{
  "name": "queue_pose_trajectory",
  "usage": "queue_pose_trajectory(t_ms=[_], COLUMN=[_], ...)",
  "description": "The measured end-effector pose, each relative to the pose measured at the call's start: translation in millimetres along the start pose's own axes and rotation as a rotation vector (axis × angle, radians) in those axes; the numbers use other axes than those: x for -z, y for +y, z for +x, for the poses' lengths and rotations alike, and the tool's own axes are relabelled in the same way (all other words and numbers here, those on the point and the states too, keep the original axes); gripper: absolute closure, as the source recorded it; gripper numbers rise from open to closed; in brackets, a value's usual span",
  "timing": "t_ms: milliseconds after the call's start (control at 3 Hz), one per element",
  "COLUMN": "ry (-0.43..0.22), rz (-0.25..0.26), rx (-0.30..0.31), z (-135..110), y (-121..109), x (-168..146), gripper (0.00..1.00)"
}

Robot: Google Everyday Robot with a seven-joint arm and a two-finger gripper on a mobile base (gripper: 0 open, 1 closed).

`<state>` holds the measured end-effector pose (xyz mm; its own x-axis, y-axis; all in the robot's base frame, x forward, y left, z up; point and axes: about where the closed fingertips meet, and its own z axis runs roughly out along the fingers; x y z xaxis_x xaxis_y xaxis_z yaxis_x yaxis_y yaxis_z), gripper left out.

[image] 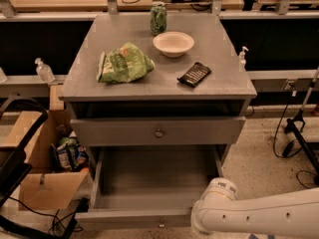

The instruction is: Open middle drawer

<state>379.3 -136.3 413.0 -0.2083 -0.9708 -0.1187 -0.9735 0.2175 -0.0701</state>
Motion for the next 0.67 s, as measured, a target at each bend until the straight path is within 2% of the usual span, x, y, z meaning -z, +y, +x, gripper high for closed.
queue_pose_trajectory(t_ms=[667], ry=[0.0], rz=[0.0], rx=[0.0], z=[-0.5], y=[-0.9], x=[2.5], gripper=[1.0])
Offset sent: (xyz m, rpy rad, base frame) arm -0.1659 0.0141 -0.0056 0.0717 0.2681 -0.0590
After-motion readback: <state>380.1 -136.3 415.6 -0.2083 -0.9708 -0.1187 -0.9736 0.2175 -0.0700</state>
